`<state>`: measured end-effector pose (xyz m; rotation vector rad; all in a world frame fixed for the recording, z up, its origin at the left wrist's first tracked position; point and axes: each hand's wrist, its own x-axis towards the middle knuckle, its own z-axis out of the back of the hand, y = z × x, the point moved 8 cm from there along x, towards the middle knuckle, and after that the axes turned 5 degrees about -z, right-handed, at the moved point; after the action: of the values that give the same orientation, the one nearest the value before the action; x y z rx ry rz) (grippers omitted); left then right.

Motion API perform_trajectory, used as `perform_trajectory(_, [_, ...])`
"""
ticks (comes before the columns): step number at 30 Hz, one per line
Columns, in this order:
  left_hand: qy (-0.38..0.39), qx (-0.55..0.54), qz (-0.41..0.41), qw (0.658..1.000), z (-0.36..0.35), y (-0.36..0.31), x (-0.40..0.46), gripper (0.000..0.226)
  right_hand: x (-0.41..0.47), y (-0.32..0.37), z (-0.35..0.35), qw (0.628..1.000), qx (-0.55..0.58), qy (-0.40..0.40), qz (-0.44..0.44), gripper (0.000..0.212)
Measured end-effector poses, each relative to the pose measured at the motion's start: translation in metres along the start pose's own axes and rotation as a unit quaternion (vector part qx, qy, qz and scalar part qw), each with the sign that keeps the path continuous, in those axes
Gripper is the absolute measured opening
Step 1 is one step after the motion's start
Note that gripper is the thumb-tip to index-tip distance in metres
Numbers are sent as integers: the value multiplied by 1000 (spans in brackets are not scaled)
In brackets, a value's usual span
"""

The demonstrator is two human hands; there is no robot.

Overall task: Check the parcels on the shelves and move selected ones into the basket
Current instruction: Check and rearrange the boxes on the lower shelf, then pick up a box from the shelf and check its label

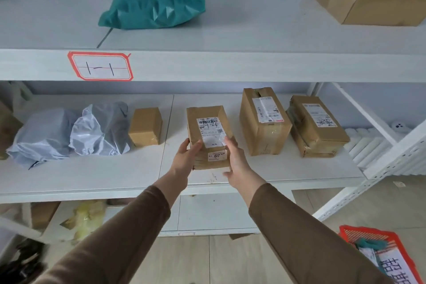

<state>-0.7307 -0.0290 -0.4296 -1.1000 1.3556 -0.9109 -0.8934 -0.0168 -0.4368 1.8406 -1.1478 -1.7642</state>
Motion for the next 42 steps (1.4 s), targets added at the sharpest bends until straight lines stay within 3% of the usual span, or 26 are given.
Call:
perform_trajectory(2, [-2, 0, 1, 1000, 5, -3, 20, 54, 10, 9, -6, 1000, -10, 8, 6, 40])
perform_trajectory(5, [7, 6, -5, 1000, 7, -7, 44, 40, 27, 20, -9, 1000, -3, -2, 20, 25])
perform_trajectory(11, [40, -3, 25, 999, 5, 3, 75, 27, 60, 29, -12, 998, -41, -15, 54, 17])
perform_trajectory(15, [66, 17, 44, 997, 4, 12, 87, 54, 62, 30, -16, 996, -54, 0, 77, 17])
perform_trajectory(17, [50, 34, 49, 997, 11, 10, 84, 73, 56, 33, -17, 989, -97, -6, 115, 38])
perform_trajectory(19, [29, 62, 44, 997, 26, 6, 71, 87, 41, 47, -13, 957, -189, -70, 209, 50])
perform_trajectory(21, [15, 83, 26, 996, 43, 1, 53, 86, 17, 63, -22, 900, -263, -115, 329, 52])
perform_trajectory(23, [-12, 120, 2, 993, 65, -7, 39, 75, -7, 71, -46, 853, -286, -107, 423, 50])
perform_trajectory(25, [-59, 152, -25, 986, 95, -19, 28, 68, -25, 67, -77, 839, -287, -76, 456, 47])
perform_trajectory(29, [-133, 177, -57, 973, 153, -40, 26, 60, -29, 52, -141, 871, -280, 2, 404, 50])
perform_trajectory(34, [-166, 133, -41, 976, 204, -44, 64, 64, 11, 19, -202, 962, -203, 90, 156, 56])
perform_trajectory(37, [-158, 129, -15, 979, 219, -41, 91, 64, 38, 12, -222, 974, -200, 70, 81, 57])
perform_trajectory(42, [-110, 127, 40, 985, 231, -34, 134, 49, 67, 2, -246, 978, -189, 75, 39, 67])
